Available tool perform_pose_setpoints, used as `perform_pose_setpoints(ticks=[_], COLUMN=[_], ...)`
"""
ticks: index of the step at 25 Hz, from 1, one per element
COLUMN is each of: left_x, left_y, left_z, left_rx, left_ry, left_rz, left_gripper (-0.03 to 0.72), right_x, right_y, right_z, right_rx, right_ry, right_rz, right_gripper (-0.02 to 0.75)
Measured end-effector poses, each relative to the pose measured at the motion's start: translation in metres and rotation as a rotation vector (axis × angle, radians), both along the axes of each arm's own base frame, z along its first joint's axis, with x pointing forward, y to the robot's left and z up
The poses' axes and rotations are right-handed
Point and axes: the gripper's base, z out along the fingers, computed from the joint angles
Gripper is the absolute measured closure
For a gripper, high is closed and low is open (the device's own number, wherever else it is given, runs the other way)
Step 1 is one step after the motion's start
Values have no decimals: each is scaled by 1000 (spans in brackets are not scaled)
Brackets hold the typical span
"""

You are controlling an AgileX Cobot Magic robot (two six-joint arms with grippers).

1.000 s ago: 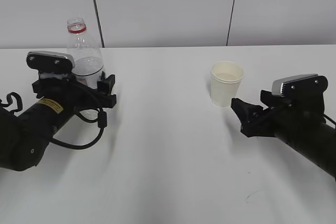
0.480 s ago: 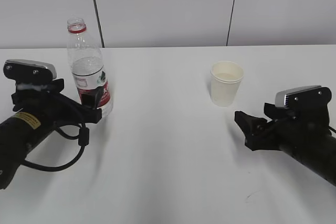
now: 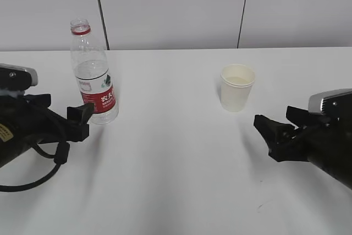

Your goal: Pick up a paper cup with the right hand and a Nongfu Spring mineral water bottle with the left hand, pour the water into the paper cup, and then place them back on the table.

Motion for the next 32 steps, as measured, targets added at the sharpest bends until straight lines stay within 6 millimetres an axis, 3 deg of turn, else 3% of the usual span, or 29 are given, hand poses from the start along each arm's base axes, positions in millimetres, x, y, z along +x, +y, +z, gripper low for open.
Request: perform_pose_setpoints(ticks=[6,14,18,21,27,32], left_x=[-13,-31,-29,-28,-28,-31], left_y=[4,10,5,1,-5,-4], left_z=[22,41,54,67,95,118], left_rx=[8,18,47,72,128,148], left_ry=[81,274,408,509,718,866], left_rz=[-4,9,-22,-48,-90,-60], left_gripper=[113,115,124,141,146,146], right_x=[-4,11,17,18,8,-4], right_y=[-1,-2,-3,-7,-20,-20], right_z=[24,41,49,65,107,123], right_rx=[16,-26,-35,-40,-99,-143], right_ry=[-66,60,231,334,584,881], right_rz=[-4,-38,-73,-129,-289,-300], right_gripper=[153,153,153,153,153,153])
